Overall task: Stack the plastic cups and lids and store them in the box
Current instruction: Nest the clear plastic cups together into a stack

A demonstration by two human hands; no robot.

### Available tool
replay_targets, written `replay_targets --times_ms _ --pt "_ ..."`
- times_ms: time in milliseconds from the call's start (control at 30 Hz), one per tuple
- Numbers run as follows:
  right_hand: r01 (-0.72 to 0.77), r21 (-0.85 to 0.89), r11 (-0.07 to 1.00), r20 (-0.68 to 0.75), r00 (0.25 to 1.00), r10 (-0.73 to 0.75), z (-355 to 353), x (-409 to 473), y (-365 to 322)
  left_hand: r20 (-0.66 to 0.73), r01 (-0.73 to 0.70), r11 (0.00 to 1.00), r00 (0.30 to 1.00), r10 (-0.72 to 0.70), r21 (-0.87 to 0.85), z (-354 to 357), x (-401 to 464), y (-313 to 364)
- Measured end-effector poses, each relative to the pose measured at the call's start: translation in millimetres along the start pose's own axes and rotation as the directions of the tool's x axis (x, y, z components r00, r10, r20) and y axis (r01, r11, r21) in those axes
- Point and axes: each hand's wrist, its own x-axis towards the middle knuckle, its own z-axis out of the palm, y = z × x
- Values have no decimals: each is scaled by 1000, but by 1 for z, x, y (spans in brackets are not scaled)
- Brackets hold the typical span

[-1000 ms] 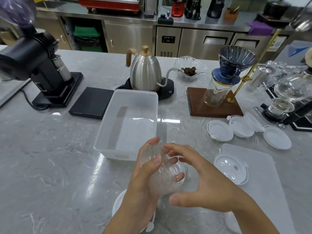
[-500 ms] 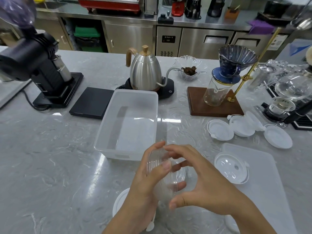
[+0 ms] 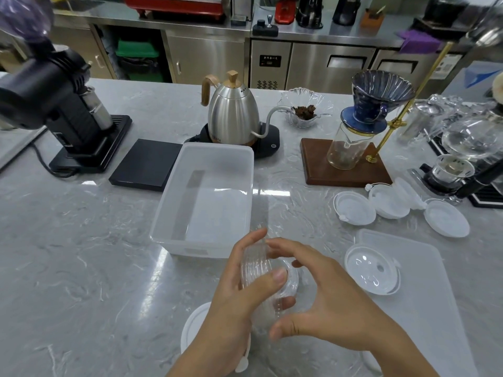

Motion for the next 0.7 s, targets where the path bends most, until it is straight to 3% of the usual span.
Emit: replay_targets --times_ms 133,400,533,700 --pt "11 19 1000 8 1000 -11 3 2 0 -1 -36 999 999 36 36 -1 0 2" --pt "18 32 999 -62 998 -16 1 5 9 -116 -73 988 992 57 -139 -17 -1 13" --pt "-42 -82 996 -82 996 36 1 11 27 -143 -111 975 986 84 -194 -24 -5 20" --pt "-57 -328 943 46 996 76 20 28 43 -165 -115 973 983 83 -200 -27 -7 22"
